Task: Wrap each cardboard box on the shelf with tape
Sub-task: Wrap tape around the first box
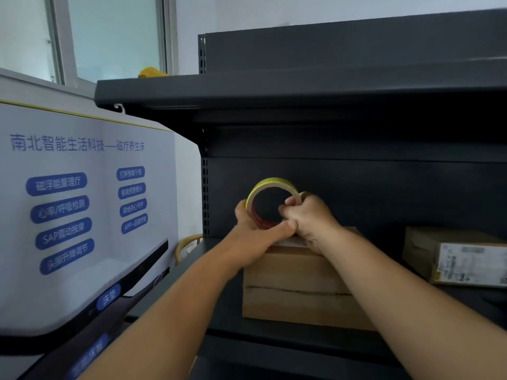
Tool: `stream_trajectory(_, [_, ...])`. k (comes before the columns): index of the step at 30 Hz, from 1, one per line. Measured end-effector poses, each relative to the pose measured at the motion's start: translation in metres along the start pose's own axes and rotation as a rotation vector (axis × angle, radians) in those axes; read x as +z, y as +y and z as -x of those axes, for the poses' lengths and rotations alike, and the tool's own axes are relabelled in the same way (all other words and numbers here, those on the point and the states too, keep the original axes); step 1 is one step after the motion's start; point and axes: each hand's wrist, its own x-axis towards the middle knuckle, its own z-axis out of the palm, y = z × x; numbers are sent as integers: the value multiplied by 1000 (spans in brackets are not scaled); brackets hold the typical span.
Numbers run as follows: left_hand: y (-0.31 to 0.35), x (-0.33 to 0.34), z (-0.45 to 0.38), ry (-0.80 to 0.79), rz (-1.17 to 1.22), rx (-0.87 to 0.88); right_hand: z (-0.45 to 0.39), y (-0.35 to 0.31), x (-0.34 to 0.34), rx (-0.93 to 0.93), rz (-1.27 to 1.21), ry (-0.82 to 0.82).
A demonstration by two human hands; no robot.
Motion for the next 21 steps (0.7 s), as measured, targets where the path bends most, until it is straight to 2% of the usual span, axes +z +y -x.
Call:
stream_trajectory(4, [-4, -4, -6, -53, -77, -37, -4, 2, -1, 21, 43, -11])
stream_trajectory(8, [3, -5, -5, -67, -39, -162, -7, 0, -9, 6, 70, -32])
stream_trajectory(11, [9, -5, 0, -107, -95, -233, -9, 1, -24, -18, 95, -22])
stream_trajectory(18, [15, -4, 0, -152, -170, -299, -2, 6, -94, -100, 131, 80])
stream_trajectory(21, [11, -2, -1, -221, -146, -370, 3, 11, -115, -113, 127, 136])
